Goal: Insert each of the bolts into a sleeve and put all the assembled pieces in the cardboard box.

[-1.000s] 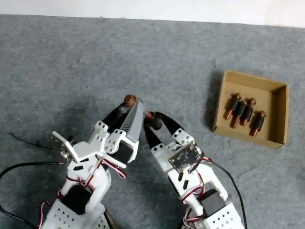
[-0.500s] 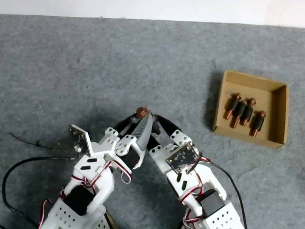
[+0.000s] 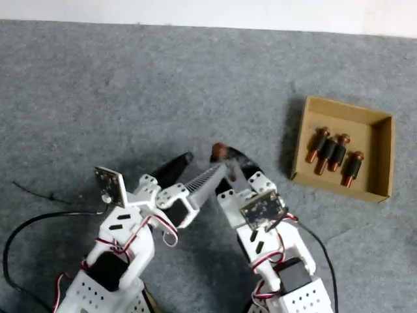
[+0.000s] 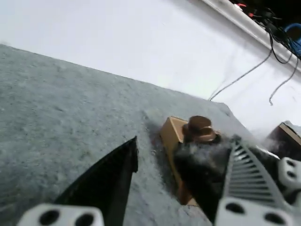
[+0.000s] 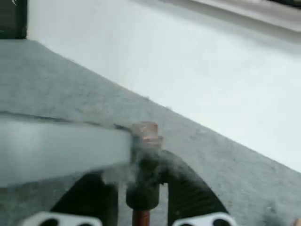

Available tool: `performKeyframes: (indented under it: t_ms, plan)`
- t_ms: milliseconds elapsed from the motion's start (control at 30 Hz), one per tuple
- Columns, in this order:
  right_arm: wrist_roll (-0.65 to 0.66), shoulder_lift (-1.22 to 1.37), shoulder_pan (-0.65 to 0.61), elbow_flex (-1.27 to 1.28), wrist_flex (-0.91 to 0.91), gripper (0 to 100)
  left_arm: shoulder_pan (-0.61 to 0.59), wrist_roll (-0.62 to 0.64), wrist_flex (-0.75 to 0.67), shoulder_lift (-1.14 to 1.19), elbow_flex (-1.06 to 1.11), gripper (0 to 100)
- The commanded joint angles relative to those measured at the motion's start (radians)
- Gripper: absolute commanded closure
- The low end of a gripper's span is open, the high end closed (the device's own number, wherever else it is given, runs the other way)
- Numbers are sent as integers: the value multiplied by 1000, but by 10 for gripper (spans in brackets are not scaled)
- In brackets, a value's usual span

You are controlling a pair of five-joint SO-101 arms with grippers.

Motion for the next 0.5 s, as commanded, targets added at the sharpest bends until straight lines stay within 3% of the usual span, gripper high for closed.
performKeyframes:
  t_ms: [0, 233, 467]
  plan:
    - [2, -18, 39, 110, -10, 995, -51, 29, 3, -16, -27, 716]
    - [2, -18, 145, 110, -7, 995, -252, 155, 3, -16, -59, 716]
    - [-43, -21, 440, 108, -2, 995, -355, 153, 5, -15, 24, 716]
